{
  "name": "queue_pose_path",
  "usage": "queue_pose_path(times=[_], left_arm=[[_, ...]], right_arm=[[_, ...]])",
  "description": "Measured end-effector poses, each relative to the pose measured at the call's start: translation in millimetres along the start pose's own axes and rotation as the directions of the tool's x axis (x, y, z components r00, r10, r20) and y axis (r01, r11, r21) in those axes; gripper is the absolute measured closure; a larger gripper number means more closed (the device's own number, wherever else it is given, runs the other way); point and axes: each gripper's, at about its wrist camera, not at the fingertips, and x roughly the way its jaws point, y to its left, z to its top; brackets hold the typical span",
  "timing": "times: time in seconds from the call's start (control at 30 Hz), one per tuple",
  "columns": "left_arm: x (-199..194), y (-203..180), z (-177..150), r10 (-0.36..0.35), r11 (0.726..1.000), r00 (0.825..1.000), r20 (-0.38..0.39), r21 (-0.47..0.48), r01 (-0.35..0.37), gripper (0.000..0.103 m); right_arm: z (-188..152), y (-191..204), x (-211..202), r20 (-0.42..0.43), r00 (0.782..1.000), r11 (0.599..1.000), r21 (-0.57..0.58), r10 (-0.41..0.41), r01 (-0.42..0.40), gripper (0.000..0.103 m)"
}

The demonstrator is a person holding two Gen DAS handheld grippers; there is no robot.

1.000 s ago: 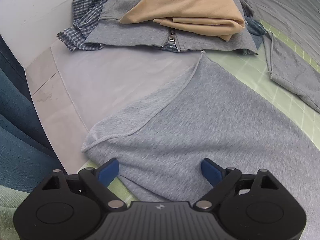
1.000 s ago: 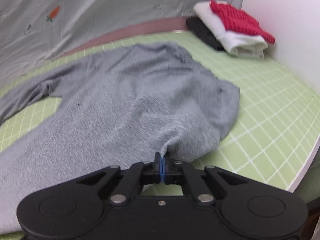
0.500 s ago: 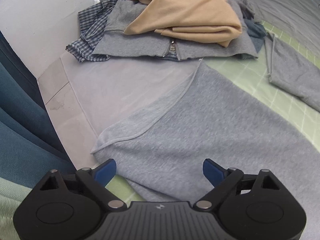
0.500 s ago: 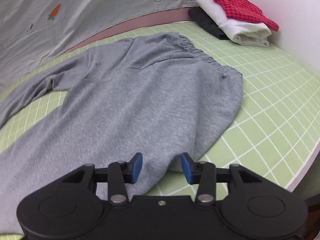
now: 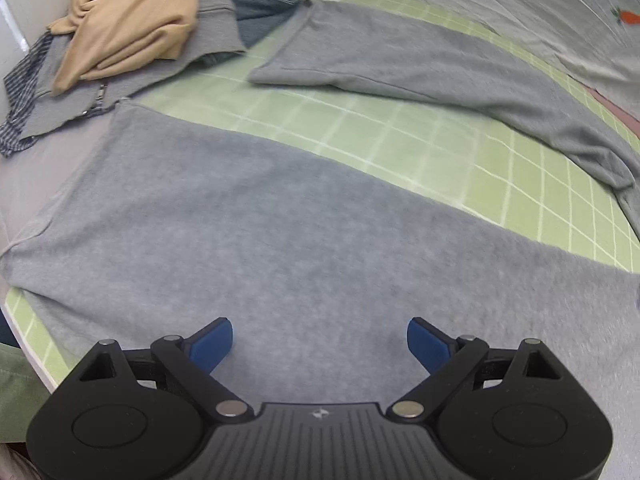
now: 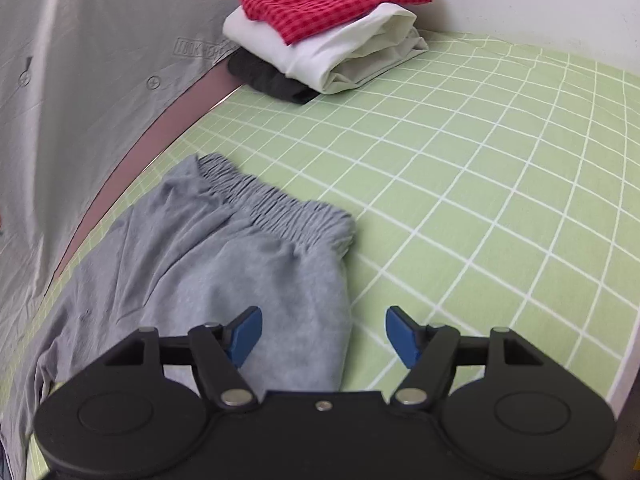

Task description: Fold clothes

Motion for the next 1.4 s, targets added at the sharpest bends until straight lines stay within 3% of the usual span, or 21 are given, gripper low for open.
queue_pose_path(times=[0.13, 0.33, 0.37, 0.4, 0.53, 0.7, 0.93, 1.03, 1.1, 1.2, 1.3, 1.4], left_arm=[[2, -31, -10, 0.010, 0.999, 1.000, -0.027, 0.037, -0.009, 0.009], [1, -54, -21, 0.049, 0.999, 0.998, -0.037, 0.025, -0.048, 0.009], [0, -56, -22, 0.052, 0.998, 0.998, -0.038, 0.020, -0.051, 0.009], [0, -58, -23, 0.054, 0.998, 0.998, -0.038, 0.015, -0.054, 0.009], [-3, -67, -28, 0.064, 0.998, 0.997, -0.038, -0.003, -0.064, 0.009], [-5, -79, -33, 0.074, 0.997, 0.996, -0.039, -0.023, -0.075, 0.009], [-12, -87, -50, 0.028, 0.999, 0.999, -0.047, -0.019, -0.029, 0.009], [-14, -76, -49, 0.037, 0.998, 0.998, -0.047, -0.041, -0.039, 0.009], [-16, -65, -44, 0.034, 0.997, 0.998, -0.047, -0.072, -0.038, 0.009], [-18, -48, -31, 0.036, 0.994, 0.999, -0.037, -0.102, -0.040, 0.009], [-18, -33, -10, 0.053, 0.993, 0.999, -0.014, -0.107, -0.054, 0.009], [-13, -15, 15, 0.050, 0.992, 0.999, 0.009, -0.114, -0.048, 0.009]], right_arm=[[31, -8, 29, -0.013, 1.000, 1.000, 0.020, 0.011, -0.011, 0.040], [46, 6, 56, -0.088, 0.996, 0.987, -0.162, 0.003, -0.017, 0.072], [46, 9, 58, -0.091, 0.996, 0.979, -0.202, 0.001, -0.019, 0.086], [45, 11, 58, -0.085, 0.996, 0.970, -0.242, -0.003, -0.018, 0.091], [51, 6, 56, -0.027, 0.997, 0.938, -0.344, -0.067, 0.054, 0.094], [76, -23, 60, 0.013, 0.990, 0.929, -0.343, -0.140, 0.136, 0.094], [104, -57, 70, 0.036, 0.973, 0.923, -0.313, -0.226, 0.226, 0.093], [103, -50, 70, 0.042, 0.968, 0.900, -0.360, -0.247, 0.246, 0.079], [99, -41, 66, 0.074, 0.960, 0.881, -0.384, -0.271, 0.278, 0.043], [92, -25, 55, 0.125, 0.959, 0.876, -0.388, -0.256, 0.285, 0.019], [84, -1, 49, 0.151, 0.964, 0.876, -0.404, -0.220, 0.263, 0.007], [73, 25, 46, 0.156, 0.973, 0.879, -0.422, -0.172, 0.223, 0.004]])
